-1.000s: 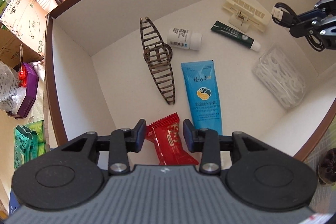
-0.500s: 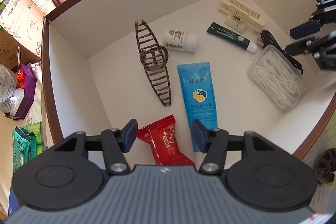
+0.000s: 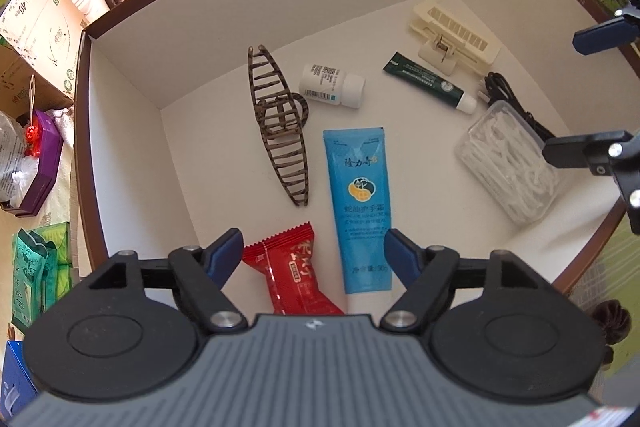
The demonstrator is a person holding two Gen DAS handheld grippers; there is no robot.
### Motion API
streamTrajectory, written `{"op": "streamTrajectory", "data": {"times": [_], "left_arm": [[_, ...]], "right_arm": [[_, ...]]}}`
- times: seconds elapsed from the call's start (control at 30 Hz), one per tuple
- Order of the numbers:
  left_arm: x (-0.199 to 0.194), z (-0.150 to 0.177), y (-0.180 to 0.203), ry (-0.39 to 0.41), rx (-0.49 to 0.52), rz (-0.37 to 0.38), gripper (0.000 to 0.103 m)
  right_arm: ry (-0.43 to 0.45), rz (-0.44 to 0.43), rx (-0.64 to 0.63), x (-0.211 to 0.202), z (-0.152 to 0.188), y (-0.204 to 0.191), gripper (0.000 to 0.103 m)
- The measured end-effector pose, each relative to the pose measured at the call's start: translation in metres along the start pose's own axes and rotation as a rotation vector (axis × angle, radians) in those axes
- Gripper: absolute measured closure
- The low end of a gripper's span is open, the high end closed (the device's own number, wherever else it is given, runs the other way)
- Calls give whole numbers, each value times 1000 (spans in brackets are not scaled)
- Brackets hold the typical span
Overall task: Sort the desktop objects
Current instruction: 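Lower both items into the box and open both grippers, then withdraw both tools from the box back over the table items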
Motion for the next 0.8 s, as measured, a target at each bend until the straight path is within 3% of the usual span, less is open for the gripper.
{"op": "streamTrajectory", "data": {"times": [0.2, 0.33, 0.8], "left_arm": [[-12, -1, 3, 33, -17, 2, 21], [-30, -1, 3, 87, -27, -13, 8], [-87, 19, 4, 209, -73, -5, 4]], "right_arm": [[47, 18, 103, -12, 7, 11, 2], [113, 29, 179, -27, 14, 16, 2], [239, 110, 269, -77, 28, 1, 2]]}}
Point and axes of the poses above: each gripper's, at about its wrist camera, not at the fingertips, and x roughly the way its jaws point, y to its right, z to its underside, the point moved 2 cm from there along x, roughly the way its jaws point, and after that the axes turned 13 degrees about -x, right-handed, at the moved point
